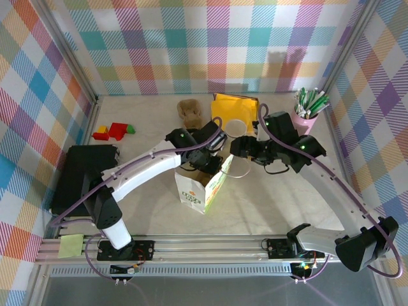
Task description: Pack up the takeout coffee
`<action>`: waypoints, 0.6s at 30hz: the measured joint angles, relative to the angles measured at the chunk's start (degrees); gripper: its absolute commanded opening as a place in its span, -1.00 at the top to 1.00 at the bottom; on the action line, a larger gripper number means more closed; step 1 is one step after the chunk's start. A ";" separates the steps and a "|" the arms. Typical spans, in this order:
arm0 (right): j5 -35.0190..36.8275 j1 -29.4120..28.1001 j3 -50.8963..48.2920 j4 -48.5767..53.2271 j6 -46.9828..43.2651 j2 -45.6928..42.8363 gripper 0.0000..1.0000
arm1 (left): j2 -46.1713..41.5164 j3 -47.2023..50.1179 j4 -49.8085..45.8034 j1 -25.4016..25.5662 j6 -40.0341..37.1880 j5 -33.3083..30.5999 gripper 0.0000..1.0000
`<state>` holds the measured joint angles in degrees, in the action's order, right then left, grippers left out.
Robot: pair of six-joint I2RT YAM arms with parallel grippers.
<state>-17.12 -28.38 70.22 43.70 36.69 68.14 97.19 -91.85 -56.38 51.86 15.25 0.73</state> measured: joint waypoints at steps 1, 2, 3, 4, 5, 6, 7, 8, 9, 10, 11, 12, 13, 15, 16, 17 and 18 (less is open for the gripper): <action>-0.11 0.00 -0.33 -0.24 0.07 0.00 -0.45 | 0.35 0.79 0.24 0.00 0.20 -0.02 0.79; -0.13 0.00 -0.63 -0.48 0.20 -0.02 -0.45 | 0.72 1.49 0.63 0.00 0.28 0.00 0.80; -0.26 0.00 -0.94 -0.72 0.22 -0.04 -0.44 | 1.14 2.21 1.18 0.00 0.39 0.02 0.80; -0.33 0.00 -1.20 -0.87 0.24 -0.09 -0.44 | 1.64 2.93 1.60 0.00 0.44 0.04 0.81; -0.35 0.00 -1.36 -0.87 0.33 -0.11 -0.44 | 2.08 3.61 2.12 0.00 0.52 0.04 0.81; -0.35 0.00 -1.51 -1.05 0.42 -0.20 -0.44 | 2.58 4.17 2.58 0.00 0.61 0.04 0.82; -0.35 0.00 -1.68 -1.25 0.44 -0.37 -0.44 | 3.06 4.68 2.89 0.00 0.66 0.07 0.82; -0.37 0.00 -1.79 -1.29 0.46 -0.52 -0.44 | 3.52 5.05 3.13 0.00 0.66 0.07 0.83; -0.37 0.00 -1.95 -1.31 0.50 -0.81 -0.44 | 3.91 5.44 3.45 0.00 0.72 0.11 0.83; -0.52 0.00 -2.08 -1.31 0.61 -1.14 -0.43 | 4.42 5.66 3.76 -0.02 0.85 0.15 0.84; -0.55 0.00 -2.14 -1.31 0.63 -1.38 -0.43 | 4.72 5.84 4.13 -0.02 0.87 0.24 0.84; -0.57 0.00 -2.32 -1.40 0.66 -1.70 -0.43 | 5.11 6.08 4.61 -0.02 1.05 0.28 0.85; -0.59 0.00 -2.49 -1.44 0.70 -1.99 -0.43 | 5.40 6.43 5.27 -0.02 1.18 0.39 0.86; -0.81 0.00 -2.97 -1.57 1.05 -2.43 -0.42 | 5.73 7.30 6.27 -0.04 1.51 0.76 0.87; -0.92 0.00 -3.13 -1.66 1.11 -2.58 -0.42 | 5.92 7.85 6.80 -0.20 1.70 1.03 0.87; -0.98 0.00 -3.17 -1.66 1.29 -2.69 -0.42 | 6.16 8.31 7.21 -0.24 1.81 1.27 0.87; -1.09 0.00 -3.28 -1.73 1.44 -2.80 -0.42 | 6.40 8.85 7.61 -0.26 1.90 1.38 0.88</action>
<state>-18.22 -28.38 66.94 41.98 38.13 65.34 103.59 -83.00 -48.77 51.59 17.15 2.11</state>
